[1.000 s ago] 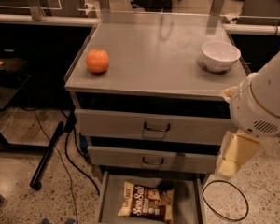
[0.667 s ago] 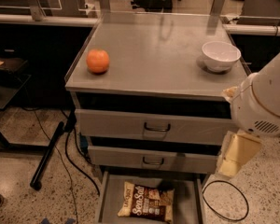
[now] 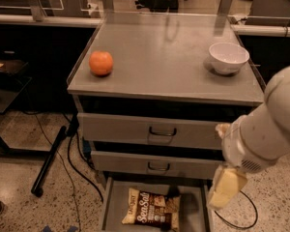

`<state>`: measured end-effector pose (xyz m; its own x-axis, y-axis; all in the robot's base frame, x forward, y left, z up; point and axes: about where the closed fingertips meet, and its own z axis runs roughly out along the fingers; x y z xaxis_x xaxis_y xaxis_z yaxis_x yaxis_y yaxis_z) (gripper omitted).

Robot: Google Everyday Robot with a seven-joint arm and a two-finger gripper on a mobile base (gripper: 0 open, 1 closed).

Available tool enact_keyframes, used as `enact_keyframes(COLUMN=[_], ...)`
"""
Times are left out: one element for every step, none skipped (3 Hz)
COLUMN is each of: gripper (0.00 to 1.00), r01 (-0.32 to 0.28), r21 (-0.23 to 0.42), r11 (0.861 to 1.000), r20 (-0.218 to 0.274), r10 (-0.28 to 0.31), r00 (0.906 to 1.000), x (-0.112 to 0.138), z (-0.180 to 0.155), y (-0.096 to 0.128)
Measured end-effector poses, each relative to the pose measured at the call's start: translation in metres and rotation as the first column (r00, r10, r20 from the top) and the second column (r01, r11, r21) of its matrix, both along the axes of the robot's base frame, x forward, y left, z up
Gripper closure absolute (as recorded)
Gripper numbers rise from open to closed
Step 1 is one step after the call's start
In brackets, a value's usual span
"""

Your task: Pick brown chip bag from bottom drawer and place on counter

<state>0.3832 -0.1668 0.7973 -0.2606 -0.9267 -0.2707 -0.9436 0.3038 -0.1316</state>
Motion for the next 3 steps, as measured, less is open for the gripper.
enact_keyframes(gripper=[0.0,0.0,0.0], r01=[0.014,0.04,0.04], r21=[0.016,0.031,0.031], r11=[1.0,0.999,0.999], r20=[-0.014,-0.04,-0.04], r10=[-0.013,-0.039,-0.039], r00=[0.9998,0.9984,0.9984], x=[0.001,0.01,0.01], z=[-0.065,-0.116,-0.116], y=[0.004,0.004,0.004])
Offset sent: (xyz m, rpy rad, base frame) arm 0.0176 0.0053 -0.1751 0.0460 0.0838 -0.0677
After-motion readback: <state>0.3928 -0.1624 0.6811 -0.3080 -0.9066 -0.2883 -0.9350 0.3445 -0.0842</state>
